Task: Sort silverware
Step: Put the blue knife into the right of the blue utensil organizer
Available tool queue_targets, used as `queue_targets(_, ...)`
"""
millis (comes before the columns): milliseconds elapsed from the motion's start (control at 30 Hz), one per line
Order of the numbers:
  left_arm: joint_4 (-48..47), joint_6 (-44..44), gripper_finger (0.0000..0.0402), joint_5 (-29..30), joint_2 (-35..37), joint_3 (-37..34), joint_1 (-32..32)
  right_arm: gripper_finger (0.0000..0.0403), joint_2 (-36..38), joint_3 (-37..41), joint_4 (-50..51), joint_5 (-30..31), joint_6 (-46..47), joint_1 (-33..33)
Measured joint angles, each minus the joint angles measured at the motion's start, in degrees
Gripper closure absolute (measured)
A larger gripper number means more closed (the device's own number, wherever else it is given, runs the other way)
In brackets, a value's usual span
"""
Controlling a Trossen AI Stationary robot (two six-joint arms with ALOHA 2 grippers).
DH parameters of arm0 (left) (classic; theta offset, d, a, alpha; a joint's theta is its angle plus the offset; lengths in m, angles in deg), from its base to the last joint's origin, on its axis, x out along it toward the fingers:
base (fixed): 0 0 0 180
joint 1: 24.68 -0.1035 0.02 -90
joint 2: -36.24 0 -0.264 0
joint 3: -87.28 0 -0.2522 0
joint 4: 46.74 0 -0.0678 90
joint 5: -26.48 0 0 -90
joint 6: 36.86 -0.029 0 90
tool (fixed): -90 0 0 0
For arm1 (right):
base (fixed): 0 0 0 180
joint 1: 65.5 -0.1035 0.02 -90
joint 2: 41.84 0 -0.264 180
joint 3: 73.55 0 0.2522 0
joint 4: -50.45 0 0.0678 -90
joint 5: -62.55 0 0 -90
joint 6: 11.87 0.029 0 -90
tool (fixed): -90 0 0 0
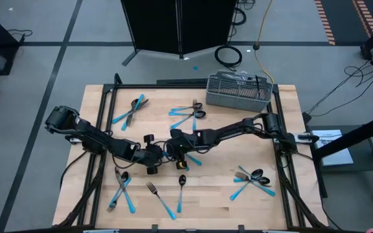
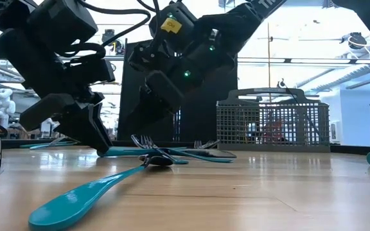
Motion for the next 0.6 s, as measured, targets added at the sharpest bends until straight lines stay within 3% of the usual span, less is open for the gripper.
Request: queue_targets(600,0.10,0.07,0.0327,0.00,0.02,0.02,0.00,0.0271,0.02,0.00,0.50,1.69,-0.07,-0.23)
